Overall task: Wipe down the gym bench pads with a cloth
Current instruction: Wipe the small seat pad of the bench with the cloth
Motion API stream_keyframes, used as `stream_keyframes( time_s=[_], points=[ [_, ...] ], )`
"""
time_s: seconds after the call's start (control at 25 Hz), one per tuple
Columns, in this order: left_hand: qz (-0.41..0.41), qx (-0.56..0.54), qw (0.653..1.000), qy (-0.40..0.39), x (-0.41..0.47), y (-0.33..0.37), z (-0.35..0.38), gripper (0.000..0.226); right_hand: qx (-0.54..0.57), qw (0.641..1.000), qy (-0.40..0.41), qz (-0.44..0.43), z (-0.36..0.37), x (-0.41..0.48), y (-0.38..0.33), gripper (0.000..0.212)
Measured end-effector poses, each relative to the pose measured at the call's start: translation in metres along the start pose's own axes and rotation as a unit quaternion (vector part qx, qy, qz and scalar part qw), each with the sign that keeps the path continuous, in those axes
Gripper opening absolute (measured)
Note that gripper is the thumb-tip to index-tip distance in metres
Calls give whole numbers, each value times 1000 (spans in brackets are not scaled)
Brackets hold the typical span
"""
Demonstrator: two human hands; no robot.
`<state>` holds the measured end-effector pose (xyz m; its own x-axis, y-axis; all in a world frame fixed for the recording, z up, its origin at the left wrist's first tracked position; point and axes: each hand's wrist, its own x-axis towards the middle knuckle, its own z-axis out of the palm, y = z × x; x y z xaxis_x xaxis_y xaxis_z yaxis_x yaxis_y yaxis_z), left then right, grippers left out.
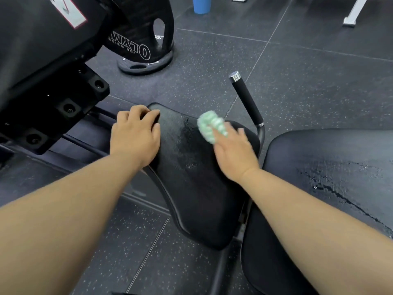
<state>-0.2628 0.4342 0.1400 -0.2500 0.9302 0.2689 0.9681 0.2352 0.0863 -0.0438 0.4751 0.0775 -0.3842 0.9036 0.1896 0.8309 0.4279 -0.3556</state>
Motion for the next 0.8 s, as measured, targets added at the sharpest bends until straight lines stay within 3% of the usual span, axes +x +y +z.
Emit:
stream_keyframes(
  time_s=[0.12, 0.16, 0.24, 0.32, 0.36, 0.4, 0.44, 0.52, 0.56, 0.6, 0.64, 0.68, 0.76, 0.8],
  points=[
    [6, 14, 1000, 25, 2, 0, 10, 40, 22, 968, 27, 249, 6, 23, 20, 48],
    [9, 12, 1000, 21, 3, 0, 12, 40, 61, 958, 40, 277, 9, 27, 5, 49],
    [11, 11, 1000, 16, 2, 0, 12, 40, 100, 976, 64, 185, 14, 20, -24, 50],
    [10, 10, 1000, 17, 3, -2, 10, 41, 121, 992, 42, -16, 15, 2, -28, 52],
    [9, 9, 1000, 16, 3, -2, 9, 41, 95, 993, 24, -70, 13, -1, -13, 53],
    [9, 9, 1000, 13, 2, -2, 10, 41, 47, 997, 24, -54, 14, 3, 9, 54],
    [11, 10, 1000, 9, 1, -2, 11, 41, 15, 998, 33, 44, 14, 10, 29, 56],
    [12, 11, 1000, 8, 1, -2, 11, 41, 39, 948, 68, 307, 13, 24, 47, 53],
    [11, 10, 1000, 13, 2, -2, 12, 40, 80, 927, 72, 359, 14, 29, 34, 51],
    [11, 9, 1000, 15, 1, -2, 12, 40, 126, 930, 78, 336, 10, 30, 9, 49],
    [12, 9, 1000, 16, 1, -2, 12, 40, 142, 953, 71, 257, 9, 26, -14, 48],
    [12, 10, 1000, 15, 1, -2, 12, 40, 157, 977, 49, 136, 10, 16, -33, 50],
    [9, 10, 1000, 11, 1, -3, 11, 41, 165, 985, 29, -49, 12, 2, -36, 56],
    [10, 10, 1000, 12, 1, -2, 11, 42, 138, 988, 19, -68, 10, 5, -21, 58]
  ],
)
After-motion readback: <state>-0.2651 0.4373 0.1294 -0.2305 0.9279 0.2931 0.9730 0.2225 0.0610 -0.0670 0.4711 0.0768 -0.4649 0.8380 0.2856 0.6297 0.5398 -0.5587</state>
